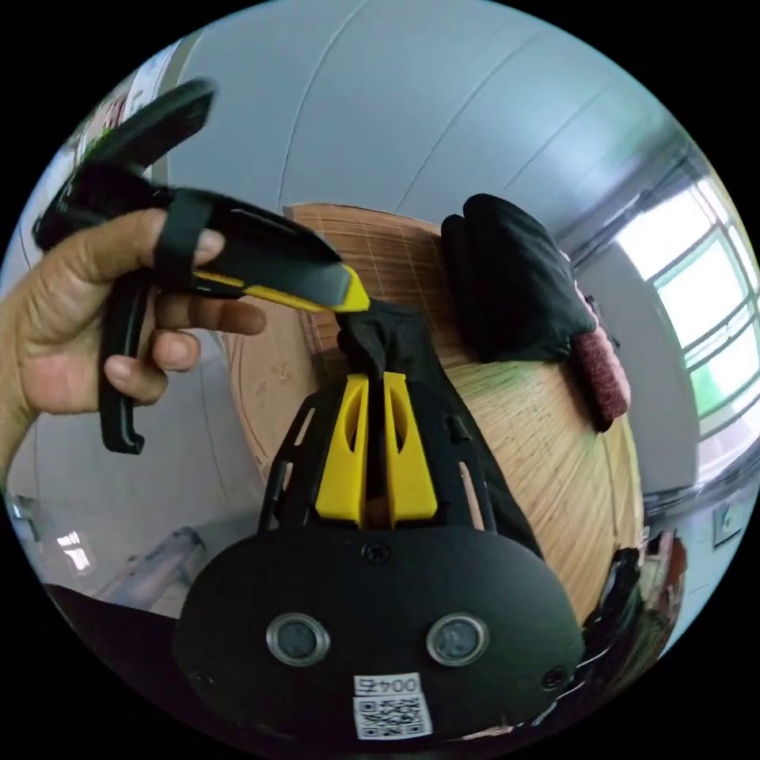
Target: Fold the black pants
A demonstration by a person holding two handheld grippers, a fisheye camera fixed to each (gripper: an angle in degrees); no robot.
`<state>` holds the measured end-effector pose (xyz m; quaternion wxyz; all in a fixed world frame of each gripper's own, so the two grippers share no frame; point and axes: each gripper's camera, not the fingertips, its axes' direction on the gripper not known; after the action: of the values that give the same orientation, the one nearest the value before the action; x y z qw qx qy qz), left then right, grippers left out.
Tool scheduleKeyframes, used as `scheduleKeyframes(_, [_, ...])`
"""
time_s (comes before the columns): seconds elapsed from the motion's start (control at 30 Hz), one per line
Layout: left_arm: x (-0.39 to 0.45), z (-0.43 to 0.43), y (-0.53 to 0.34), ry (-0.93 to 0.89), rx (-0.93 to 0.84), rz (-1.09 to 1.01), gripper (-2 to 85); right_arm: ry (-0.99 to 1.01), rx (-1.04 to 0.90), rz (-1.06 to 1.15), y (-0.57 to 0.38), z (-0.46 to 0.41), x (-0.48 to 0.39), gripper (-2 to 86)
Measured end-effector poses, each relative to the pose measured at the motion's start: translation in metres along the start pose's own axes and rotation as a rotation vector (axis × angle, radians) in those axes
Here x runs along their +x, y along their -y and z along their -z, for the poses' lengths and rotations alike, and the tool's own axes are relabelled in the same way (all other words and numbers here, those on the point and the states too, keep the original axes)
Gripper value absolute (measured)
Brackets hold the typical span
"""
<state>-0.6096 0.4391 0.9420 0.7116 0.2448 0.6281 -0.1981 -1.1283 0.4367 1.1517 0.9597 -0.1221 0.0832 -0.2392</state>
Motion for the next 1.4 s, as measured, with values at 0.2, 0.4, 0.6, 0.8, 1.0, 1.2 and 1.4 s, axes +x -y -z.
scheduleKeyframes(0.2, [-0.051,0.016,-0.023,-0.258,0.091,0.137,13.7,0.134,0.058,-0.226,-0.015,0.014,0.037,3.6])
scheduleKeyframes(0.4, [-0.021,-0.010,-0.005,-0.266,0.032,0.056,20.1,0.109,0.070,-0.190,-0.029,0.016,0.032,3.8])
scheduleKeyframes(0.6, [-0.022,-0.028,0.020,-0.183,-0.026,0.098,17.1,0.091,0.053,-0.140,-0.047,0.015,0.030,5.3])
scheduleKeyframes(0.8, [-0.038,-0.022,0.024,-0.208,-0.009,0.208,4.5,0.142,0.069,-0.273,-0.120,0.042,0.062,5.8])
scheduleKeyframes(1.0, [0.021,0.003,0.033,-0.249,0.043,0.045,1.1,0.382,0.029,-0.738,-0.302,0.090,0.144,0.4])
scheduleKeyframes(1.2, [0.141,0.027,0.051,-0.190,0.032,-0.229,1.0,0.476,0.046,-1.172,-0.494,0.137,0.171,-0.6])
scheduleKeyframes(1.4, [0.325,0.029,0.044,-0.081,0.012,-0.531,1.2,0.471,0.119,-1.330,-0.589,0.153,0.170,-0.7])
